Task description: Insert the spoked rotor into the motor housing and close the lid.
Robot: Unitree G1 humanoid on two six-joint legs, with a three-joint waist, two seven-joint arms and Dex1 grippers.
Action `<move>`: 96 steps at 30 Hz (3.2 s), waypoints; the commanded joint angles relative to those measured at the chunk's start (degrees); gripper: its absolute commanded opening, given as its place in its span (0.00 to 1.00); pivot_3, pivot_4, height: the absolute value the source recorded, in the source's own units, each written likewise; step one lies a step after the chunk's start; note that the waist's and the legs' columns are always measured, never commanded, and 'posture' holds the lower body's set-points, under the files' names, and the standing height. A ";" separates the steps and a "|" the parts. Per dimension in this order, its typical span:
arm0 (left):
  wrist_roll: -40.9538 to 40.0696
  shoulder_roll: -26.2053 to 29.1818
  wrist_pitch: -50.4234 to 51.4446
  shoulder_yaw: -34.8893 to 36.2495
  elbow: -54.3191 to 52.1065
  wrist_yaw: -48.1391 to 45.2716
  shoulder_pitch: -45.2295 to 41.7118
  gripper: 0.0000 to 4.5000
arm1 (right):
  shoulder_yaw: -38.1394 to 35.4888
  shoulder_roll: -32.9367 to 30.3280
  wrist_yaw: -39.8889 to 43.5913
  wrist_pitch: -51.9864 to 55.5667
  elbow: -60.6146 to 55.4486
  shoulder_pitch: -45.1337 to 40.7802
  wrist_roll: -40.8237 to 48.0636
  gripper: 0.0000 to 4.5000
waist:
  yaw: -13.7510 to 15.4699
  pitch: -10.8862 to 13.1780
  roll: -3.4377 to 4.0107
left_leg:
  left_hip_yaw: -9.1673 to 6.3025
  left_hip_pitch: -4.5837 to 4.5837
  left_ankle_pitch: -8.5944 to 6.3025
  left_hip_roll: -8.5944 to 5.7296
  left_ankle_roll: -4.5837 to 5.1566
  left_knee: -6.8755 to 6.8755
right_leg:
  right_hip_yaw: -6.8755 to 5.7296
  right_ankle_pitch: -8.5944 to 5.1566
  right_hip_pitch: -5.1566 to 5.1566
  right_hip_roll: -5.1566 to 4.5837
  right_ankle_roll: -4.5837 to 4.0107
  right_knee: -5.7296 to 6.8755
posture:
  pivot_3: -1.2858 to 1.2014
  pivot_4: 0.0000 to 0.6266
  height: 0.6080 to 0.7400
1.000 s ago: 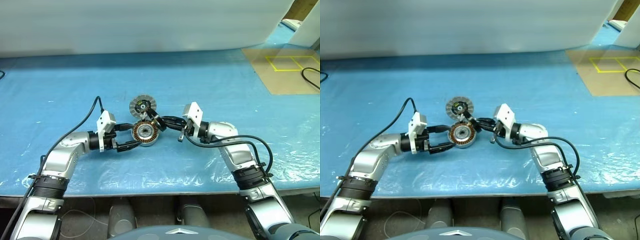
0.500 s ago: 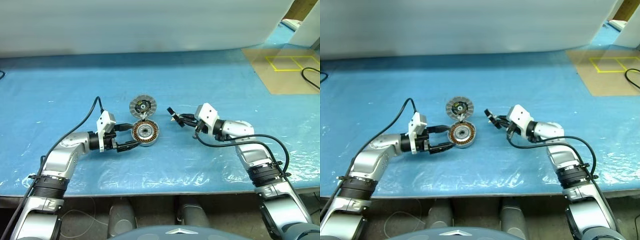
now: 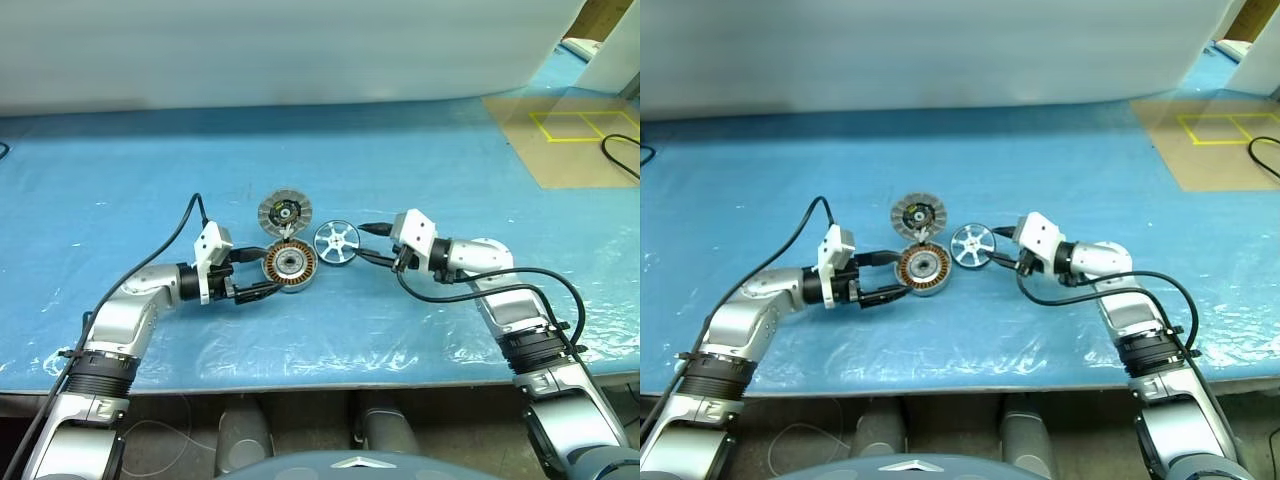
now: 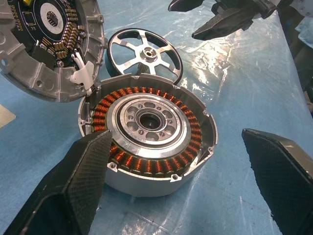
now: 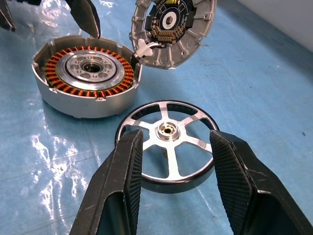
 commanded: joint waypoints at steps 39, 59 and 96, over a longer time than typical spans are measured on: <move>-1.80 -3.13 -6.72 3.10 -10.28 8.11 8.72 1.00 | 16.40 3.78 15.27 15.81 22.31 -35.93 -14.57 0.50 | -0.59 0.00 0.00 | 0.01 -0.04 0.00 0.06 0.00 0.29 | 0.00 -0.02 -0.17 0.00 -0.04 0.52 | 0.52 0.24 1.00; -2.60 -3.60 -7.41 5.22 -14.26 12.43 13.88 1.00 | 20.23 11.30 22.06 8.18 43.71 -46.11 -22.28 0.50 | -1.18 0.01 0.02 | 0.03 -0.17 -0.02 0.12 0.05 0.33 | -0.04 -0.03 -0.30 0.00 -0.07 0.58 | 0.52 0.24 1.00; -1.91 -3.59 -7.57 4.20 -12.65 12.12 14.25 1.00 | 19.38 14.36 17.51 14.88 43.56 -46.05 -23.64 0.50 | -1.16 0.05 0.08 | 0.04 -0.17 -0.04 0.14 0.09 0.35 | -0.05 -0.05 -0.33 0.00 -0.12 0.66 | 0.52 0.24 1.00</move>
